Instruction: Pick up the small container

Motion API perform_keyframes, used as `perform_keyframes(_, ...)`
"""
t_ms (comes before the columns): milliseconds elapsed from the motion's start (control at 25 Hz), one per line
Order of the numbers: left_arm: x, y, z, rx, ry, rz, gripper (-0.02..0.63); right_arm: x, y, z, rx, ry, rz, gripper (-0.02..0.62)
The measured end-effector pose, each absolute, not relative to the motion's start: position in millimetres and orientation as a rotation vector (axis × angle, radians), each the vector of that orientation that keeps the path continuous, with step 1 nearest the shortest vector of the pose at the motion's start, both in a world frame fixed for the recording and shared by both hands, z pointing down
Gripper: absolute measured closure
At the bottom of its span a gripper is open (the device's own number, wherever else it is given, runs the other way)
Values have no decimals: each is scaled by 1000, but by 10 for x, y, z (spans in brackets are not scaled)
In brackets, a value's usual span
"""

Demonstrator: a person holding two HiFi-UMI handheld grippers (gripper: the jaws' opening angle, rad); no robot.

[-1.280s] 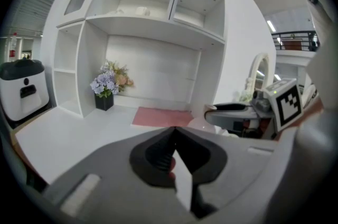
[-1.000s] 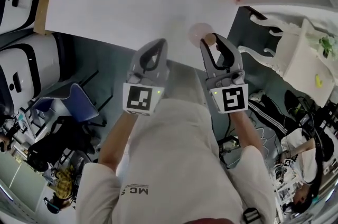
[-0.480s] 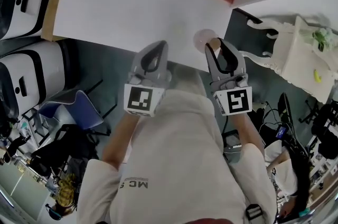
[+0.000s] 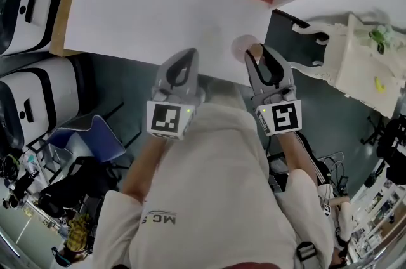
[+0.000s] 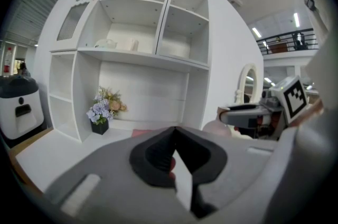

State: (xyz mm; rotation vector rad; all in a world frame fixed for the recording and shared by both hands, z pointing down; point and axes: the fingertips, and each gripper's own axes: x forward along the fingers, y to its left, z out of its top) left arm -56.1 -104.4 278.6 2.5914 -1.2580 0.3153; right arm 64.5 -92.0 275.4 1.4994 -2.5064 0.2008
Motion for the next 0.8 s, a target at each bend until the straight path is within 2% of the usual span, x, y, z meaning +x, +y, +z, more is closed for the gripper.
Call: perform_keyframes(800,-622,-1000,2795,2588,-1268,359,606,711,-914,2801,1533,-2482,214,472)
